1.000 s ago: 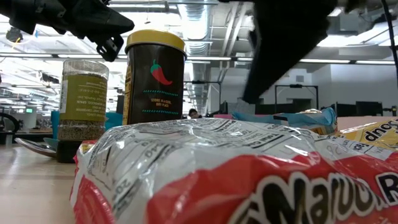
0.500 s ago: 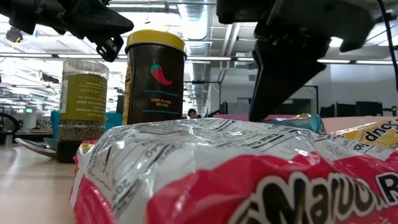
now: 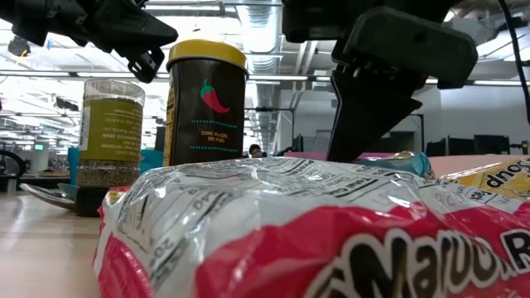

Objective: Pick & Place Food Item
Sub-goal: Put the light blue noodle pack into the red bin

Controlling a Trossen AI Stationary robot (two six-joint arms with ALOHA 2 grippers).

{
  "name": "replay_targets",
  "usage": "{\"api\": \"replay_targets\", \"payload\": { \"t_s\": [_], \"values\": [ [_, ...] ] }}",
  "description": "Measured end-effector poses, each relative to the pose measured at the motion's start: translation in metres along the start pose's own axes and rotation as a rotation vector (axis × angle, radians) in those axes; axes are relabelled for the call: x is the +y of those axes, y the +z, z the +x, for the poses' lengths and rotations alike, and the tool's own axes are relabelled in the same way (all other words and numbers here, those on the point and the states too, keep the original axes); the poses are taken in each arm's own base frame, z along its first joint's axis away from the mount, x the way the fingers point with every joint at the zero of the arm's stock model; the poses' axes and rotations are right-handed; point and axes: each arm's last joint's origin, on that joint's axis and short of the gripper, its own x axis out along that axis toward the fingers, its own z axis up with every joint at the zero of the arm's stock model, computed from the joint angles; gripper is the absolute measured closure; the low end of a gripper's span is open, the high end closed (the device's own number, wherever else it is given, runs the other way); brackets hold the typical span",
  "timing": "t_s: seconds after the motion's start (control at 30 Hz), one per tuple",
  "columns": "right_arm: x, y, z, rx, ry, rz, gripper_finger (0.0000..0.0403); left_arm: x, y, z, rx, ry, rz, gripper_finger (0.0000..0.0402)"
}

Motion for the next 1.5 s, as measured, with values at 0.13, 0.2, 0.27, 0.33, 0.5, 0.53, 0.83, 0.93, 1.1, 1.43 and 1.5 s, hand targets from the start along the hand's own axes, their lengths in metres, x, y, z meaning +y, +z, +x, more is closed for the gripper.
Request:
{"api": "replay_targets", "payload": {
  "t_s": [0.13,0.2,0.27,0.33,0.5,0.53,0.83,0.93,1.1,1.43,1.5],
  "values": [
    [-0.002,0.001,0.001,0.002,-0.002,0.0,0.0316,0.0,0.0,0.0,-0.001,0.004,0.0,0.0402],
    [-0.003,0.002,0.002,0.005,-0.002,0.002,0.0324,0.0,0.0,0.0,-0.001,0.004,0.0,0.0401],
    [-0.004,0.003,0.003,0.007,-0.002,0.004,0.0331,0.0,0.0,0.0,-0.001,0.004,0.0,0.0402],
    [-0.006,0.004,0.003,0.009,-0.003,0.008,0.0336,0.0,0.0,0.0,-0.001,0.003,0.0,0.0401],
    [-0.006,0.003,0.003,0.011,-0.003,0.007,0.0349,0.0,0.0,0.0,-0.001,0.003,0.0,0.0401],
    [-0.006,0.003,0.003,0.012,-0.003,0.006,0.0352,0.0,0.0,0.0,-0.001,0.003,0.0,0.0401],
    [-0.007,0.001,0.003,0.037,-0.009,-0.006,0.04,0.0,0.0,0.0,-0.001,0.002,0.0,0.0402],
    [-0.008,-0.001,0.003,0.053,-0.023,-0.02,0.0402,0.0,0.0,0.0,-0.001,0.002,0.0,0.0402],
    [-0.009,-0.003,0.0,0.066,-0.039,-0.043,0.0402,0.0,0.0,0.0,-0.001,0.002,0.0,0.0402],
    [-0.008,0.004,-0.02,0.047,-0.088,-0.091,0.0403,0.0,0.0,0.0,-0.001,-0.002,0.0,0.0402],
    [-0.008,0.008,-0.028,0.037,-0.103,-0.096,0.0403,0.0,0.0,0.0,0.0,-0.002,0.0,0.0402]
  ]
}}
